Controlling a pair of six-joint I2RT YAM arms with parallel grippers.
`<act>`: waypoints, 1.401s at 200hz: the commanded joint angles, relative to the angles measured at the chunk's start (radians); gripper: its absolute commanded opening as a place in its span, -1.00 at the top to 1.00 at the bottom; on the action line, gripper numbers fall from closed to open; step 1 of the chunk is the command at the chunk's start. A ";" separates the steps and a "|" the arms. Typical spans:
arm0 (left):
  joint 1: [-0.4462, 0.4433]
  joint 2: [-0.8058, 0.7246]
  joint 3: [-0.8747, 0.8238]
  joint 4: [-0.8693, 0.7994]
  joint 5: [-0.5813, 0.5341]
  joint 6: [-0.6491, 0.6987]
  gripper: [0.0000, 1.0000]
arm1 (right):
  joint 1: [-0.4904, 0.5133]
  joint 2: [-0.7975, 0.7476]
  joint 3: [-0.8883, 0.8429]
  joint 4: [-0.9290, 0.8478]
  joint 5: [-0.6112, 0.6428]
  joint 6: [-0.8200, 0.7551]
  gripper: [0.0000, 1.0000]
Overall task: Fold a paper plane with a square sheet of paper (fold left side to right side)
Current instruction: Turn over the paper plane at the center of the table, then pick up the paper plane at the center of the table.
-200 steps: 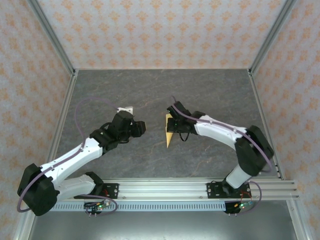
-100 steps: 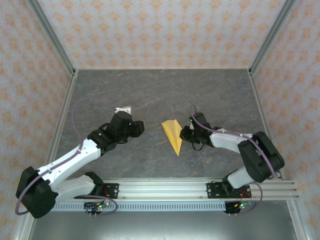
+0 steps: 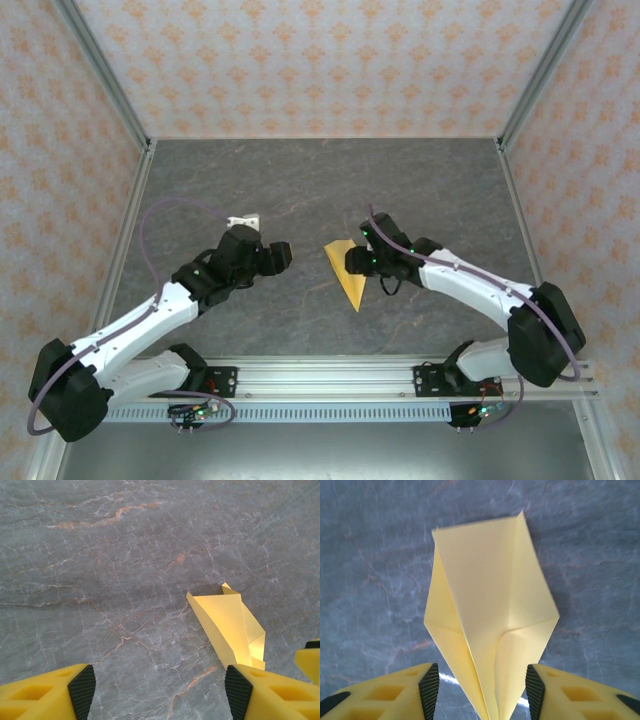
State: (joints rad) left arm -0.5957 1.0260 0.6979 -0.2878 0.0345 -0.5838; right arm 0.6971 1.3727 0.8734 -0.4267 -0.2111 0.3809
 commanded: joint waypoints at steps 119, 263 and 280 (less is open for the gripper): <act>-0.001 -0.059 -0.027 -0.011 -0.089 -0.001 -0.55 | 0.065 0.277 0.108 -0.089 -0.003 -0.069 0.13; -0.001 -0.157 -0.004 -0.093 -0.048 0.085 -0.94 | -0.060 0.591 0.626 -0.318 0.041 -0.077 0.84; -0.002 -0.170 -0.007 -0.103 -0.037 0.092 -0.99 | -0.083 0.684 0.759 -0.360 0.050 -0.079 0.83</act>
State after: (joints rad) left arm -0.5957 0.8791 0.6834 -0.3515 -0.0078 -0.5232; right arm 0.6430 1.9450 1.4841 -0.6582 -0.2008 0.3122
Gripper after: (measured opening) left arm 0.990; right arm 0.086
